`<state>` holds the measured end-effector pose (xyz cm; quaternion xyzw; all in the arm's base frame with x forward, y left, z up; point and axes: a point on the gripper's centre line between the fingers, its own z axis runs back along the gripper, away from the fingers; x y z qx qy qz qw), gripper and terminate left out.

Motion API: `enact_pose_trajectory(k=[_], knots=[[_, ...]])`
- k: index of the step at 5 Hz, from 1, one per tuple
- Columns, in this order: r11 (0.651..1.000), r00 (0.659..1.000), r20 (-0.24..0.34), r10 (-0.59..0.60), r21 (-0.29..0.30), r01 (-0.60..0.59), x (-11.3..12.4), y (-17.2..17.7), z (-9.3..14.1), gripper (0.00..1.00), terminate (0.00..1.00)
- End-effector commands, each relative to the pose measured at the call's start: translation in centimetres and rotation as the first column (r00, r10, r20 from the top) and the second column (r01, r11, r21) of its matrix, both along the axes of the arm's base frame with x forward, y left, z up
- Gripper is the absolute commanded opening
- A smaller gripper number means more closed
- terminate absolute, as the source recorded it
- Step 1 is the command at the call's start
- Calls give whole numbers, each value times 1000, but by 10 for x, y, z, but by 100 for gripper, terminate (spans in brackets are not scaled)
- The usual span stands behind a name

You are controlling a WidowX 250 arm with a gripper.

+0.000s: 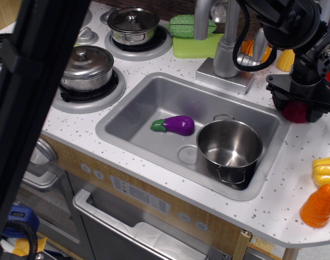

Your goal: Put sweet potato in pot which is in sink

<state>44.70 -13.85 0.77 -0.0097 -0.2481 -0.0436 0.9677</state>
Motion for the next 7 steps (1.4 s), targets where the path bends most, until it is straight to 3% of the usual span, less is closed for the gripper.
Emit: enact_pose_trajectory(k=[1,2,3,4,5,6,7], knots=[[998,1000,-30,-7,56,9,-8,12,57,0,0],[993,998,-61,-31,111,38,-20,20,75,0,0],[991,995,-97,-28,129,41,-30,30,87,0,0],[990,995,-99,-29,133,42,-44,41,80,0,0],[989,995,-95,-33,142,46,-68,53,63,100,0],[991,993,-109,-47,119,60,-82,54,41,100,0],[983,988,-141,-69,161,92,-82,62,44,100,0]])
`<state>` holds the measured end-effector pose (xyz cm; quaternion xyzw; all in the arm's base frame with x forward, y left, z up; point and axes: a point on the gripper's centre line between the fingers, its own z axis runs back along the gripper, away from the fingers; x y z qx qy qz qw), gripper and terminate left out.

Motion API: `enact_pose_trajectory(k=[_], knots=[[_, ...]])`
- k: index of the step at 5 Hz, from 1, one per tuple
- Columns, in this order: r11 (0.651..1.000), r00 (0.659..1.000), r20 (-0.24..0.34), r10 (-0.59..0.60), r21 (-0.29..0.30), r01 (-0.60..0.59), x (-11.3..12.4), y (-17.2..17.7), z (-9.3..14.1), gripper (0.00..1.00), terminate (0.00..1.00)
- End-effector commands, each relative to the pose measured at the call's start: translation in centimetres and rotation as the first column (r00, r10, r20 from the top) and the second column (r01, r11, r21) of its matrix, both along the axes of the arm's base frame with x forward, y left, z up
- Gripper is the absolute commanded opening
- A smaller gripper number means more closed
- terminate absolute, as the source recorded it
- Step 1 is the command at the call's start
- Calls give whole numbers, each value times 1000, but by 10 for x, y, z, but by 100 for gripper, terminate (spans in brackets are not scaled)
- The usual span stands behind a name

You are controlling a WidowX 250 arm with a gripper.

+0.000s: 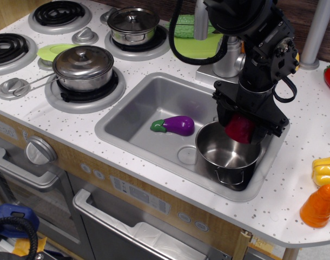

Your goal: Put sweet potato in pot which is in sink

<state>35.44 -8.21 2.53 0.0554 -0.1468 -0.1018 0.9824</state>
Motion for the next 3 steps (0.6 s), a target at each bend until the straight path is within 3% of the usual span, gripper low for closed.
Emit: enact_pose_trajectory(k=[1,2,3], knots=[[999,993,115,-32,-5,33,9,15,14,100,0],[999,993,115,-32,-5,33,9,15,14,100,0],[999,993,115,-32,-5,33,9,15,14,100,100]])
